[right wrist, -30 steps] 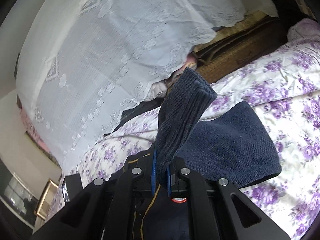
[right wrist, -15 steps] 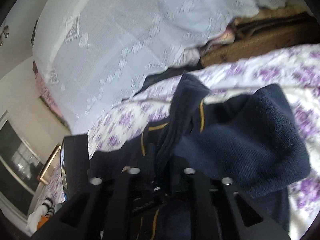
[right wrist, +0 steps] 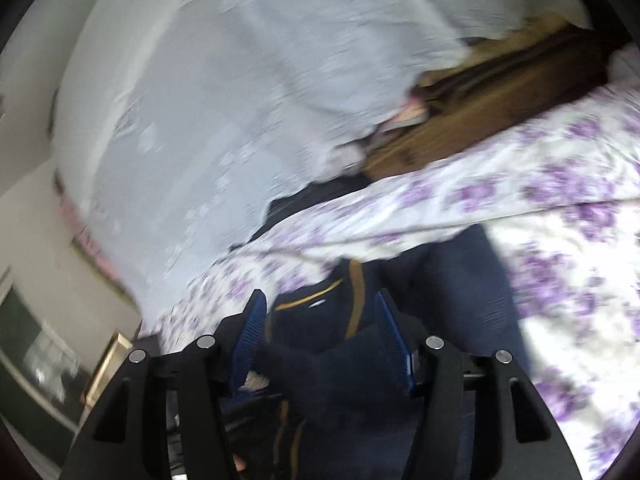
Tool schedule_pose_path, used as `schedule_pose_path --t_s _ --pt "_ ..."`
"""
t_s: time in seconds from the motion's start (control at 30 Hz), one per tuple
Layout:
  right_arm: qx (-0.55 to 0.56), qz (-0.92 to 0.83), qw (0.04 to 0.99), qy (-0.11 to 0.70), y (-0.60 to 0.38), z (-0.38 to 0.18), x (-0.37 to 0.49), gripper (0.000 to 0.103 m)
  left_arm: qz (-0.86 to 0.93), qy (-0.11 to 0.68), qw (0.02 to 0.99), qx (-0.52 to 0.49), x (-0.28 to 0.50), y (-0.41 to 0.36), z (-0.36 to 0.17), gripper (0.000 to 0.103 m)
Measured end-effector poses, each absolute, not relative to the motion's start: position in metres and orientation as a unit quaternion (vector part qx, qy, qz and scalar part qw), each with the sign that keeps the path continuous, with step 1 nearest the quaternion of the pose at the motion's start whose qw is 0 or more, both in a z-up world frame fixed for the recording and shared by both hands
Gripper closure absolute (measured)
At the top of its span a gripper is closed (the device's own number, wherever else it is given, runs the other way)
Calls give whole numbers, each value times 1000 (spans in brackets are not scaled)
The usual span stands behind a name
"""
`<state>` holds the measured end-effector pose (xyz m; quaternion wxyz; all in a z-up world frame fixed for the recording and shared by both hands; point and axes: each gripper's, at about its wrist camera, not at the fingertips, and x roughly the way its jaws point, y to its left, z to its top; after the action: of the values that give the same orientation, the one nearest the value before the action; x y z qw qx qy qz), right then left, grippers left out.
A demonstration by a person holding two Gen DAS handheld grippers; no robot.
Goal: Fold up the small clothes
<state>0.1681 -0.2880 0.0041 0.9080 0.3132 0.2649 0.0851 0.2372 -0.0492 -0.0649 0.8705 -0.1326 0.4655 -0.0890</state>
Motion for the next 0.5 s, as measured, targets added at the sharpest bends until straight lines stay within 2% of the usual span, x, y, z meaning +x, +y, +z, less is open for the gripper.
schedule_pose_path --t_s 0.23,0.5 --pt "371 44 887 272 -330 -11 167 46 -92 472 862 -164 236 -42 -66 5" --pt "357 39 890 280 -327 -12 169 46 -80 479 857 -171 228 -37 -64 5"
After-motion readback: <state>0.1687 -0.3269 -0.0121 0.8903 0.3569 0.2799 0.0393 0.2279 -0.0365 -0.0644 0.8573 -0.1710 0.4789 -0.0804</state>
